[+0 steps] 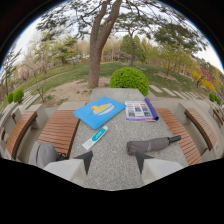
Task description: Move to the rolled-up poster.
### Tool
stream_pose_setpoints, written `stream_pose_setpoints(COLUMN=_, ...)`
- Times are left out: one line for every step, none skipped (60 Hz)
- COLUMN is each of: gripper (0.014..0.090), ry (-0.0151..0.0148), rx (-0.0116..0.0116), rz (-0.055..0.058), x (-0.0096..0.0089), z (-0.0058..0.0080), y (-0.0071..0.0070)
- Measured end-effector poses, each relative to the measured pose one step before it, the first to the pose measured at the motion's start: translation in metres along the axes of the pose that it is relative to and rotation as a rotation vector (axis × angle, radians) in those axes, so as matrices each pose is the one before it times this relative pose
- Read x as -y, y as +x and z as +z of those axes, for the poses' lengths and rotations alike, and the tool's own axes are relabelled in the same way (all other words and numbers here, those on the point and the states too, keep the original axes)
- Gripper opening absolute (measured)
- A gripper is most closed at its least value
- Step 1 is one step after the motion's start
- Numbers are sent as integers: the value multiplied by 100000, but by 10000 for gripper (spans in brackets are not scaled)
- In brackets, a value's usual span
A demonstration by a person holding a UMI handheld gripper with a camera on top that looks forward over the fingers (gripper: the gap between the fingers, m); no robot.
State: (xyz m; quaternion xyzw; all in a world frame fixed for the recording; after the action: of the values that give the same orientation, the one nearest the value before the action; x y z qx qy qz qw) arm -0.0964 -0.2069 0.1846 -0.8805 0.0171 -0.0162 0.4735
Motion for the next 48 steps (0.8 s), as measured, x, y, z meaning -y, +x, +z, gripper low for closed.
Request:
stream_pose_setpoints(gripper=844, ry=169, rx=-308, rz=70, x=-63, z=-144, y=-92)
stream_pose_setpoints(gripper=846, ry=160, rx=-336, rz=-49, x=9, z=-8, y=94)
stream_pose_setpoints(gripper=845, ry=128, rx=-253, rz=-72, x=-21, z=-1, y=83)
stream_pose_setpoints(gripper=842, ry=54, rx=-190, rz=-6, x=-48, z=-36, y=113)
stream_pose_setpoints(gripper=843, ry=-40, rx=-65, rz=-54, x=20, z=-283, y=622)
stream_pose_setpoints(gripper=845, ry=54, rx=-207, rz=-14, x=-85, z=-115, y=232)
stream_pose_setpoints(gripper=848, ry=58, rx=-334, rz=-16, x=-64, z=-94, y=259)
stream_pose_setpoints(gripper=847, ry=63, rx=-485, rz=-21, x=-38, z=-90, y=366)
stream_pose_setpoints(gripper=846, ry=-14, rx=-772, rz=-23, x=61, z=414, y=-216)
stream_pose_setpoints(gripper=847, ry=151, rx=-332, rz=-72, x=18, z=-294, y=901)
stream_pose_setpoints(gripper=847, ry=128, rx=-726, rz=-98, x=-40, z=16, y=390)
stream_pose_setpoints(gripper=847, ry=134, rx=-710, rz=-28, x=-53, z=38, y=372)
stream_pose_setpoints(gripper=847, ry=74, rx=-706, rz=83, x=-28, z=58, y=473)
stream_pose_setpoints(gripper=847, ry=43, rx=-609, rz=169, x=12, z=21, y=465)
stream_pose_setpoints(gripper=846, ry=38, rx=-744, rz=133, x=184, z=337, y=-72)
stream_pose_setpoints(gripper=847, ry=-29, rx=-10, rz=210, x=202, z=82, y=866)
stream_pose_setpoints(gripper=847, ry=8, rx=-449, rz=93, x=111, z=169, y=441)
stream_pose_setpoints(gripper=848, ry=30, rx=-626, rz=100, x=109, z=192, y=513)
stream_pose_setpoints(gripper=846, ry=96, rx=-689, rz=98, x=143, z=231, y=485)
stream_pose_setpoints(gripper=848, ry=162, rx=-571, rz=53, x=173, z=268, y=441)
stream_pose_setpoints(gripper=847, ry=208, rx=-404, rz=27, x=195, z=315, y=466)
stream_pose_setpoints(gripper=848, ry=186, rx=-670, rz=-63, x=109, z=351, y=-46)
stream_pose_setpoints(gripper=848, ry=-5, rx=-351, rz=-24, x=43, z=477, y=445)
stream_pose_setpoints(gripper=849, ry=-112, rx=-59, rz=-24, x=463, z=636, y=838)
stream_pose_setpoints(gripper=847, ry=-36, rx=-220, rz=-60, x=246, z=432, y=388)
stream_pose_setpoints(gripper=846, ry=-67, rx=-51, rz=-46, x=275, z=536, y=325)
stream_pose_setpoints(gripper=847, ry=-73, rx=61, rz=-65, x=253, z=507, y=326)
stream_pose_setpoints(gripper=847, ry=-19, rx=68, rz=-37, x=306, z=553, y=278)
stream_pose_setpoints(gripper=848, ry=33, rx=30, rz=-20, x=328, z=579, y=329)
stream_pose_setpoints(gripper=848, ry=-38, rx=66, rz=14, x=323, z=639, y=310)
stream_pose_setpoints(gripper=847, ry=-91, rx=120, rz=-12, x=312, z=659, y=287)
stream_pose_setpoints(gripper=849, ry=-60, rx=147, rz=-61, x=307, z=636, y=270)
stream_pose_setpoints(gripper=849, ry=119, rx=-125, rz=-260, x=11, z=97, y=-264)
stream_pose_setpoints(gripper=848, ry=95, rx=764, rz=-158, x=461, z=1185, y=484)
stream_pose_setpoints(gripper=847, ry=25, rx=583, rz=-146, x=336, z=650, y=208)
stream_pose_setpoints(gripper=848, ry=-75, rx=469, rz=-137, x=331, z=685, y=260)
stream_pose_setpoints(gripper=850, ry=-168, rx=436, rz=-120, x=360, z=682, y=210)
stream_pose_setpoints(gripper=847, ry=-58, rx=271, rz=-228, x=379, z=728, y=16)
stream_pose_setpoints(gripper=847, ry=-19, rx=335, rz=-241, x=354, z=930, y=121)
stream_pose_setpoints(gripper=848, ry=71, rx=464, rz=-210, x=421, z=765, y=154)
stream_pose_setpoints(gripper=848, ry=110, rx=390, rz=-144, x=427, z=777, y=172)
stream_pose_setpoints(gripper=847, ry=32, rx=212, rz=-135, x=362, z=837, y=188)
stream_pose_setpoints(gripper=847, ry=-90, rx=226, rz=-293, x=407, z=820, y=182)
stream_pose_setpoints(gripper=848, ry=-121, rx=357, rz=-335, x=361, z=826, y=170)
stream_pose_setpoints(gripper=847, ry=-172, rx=377, rz=-235, x=341, z=803, y=170)
stream_pose_setpoints(gripper=848, ry=-140, rx=241, rz=-151, x=368, z=788, y=198)
stream_pose_setpoints(gripper=849, ry=-130, rx=251, rz=-190, x=363, z=817, y=174)
stream_pose_setpoints(gripper=849, ry=-162, rx=312, rz=-260, x=279, z=879, y=128)
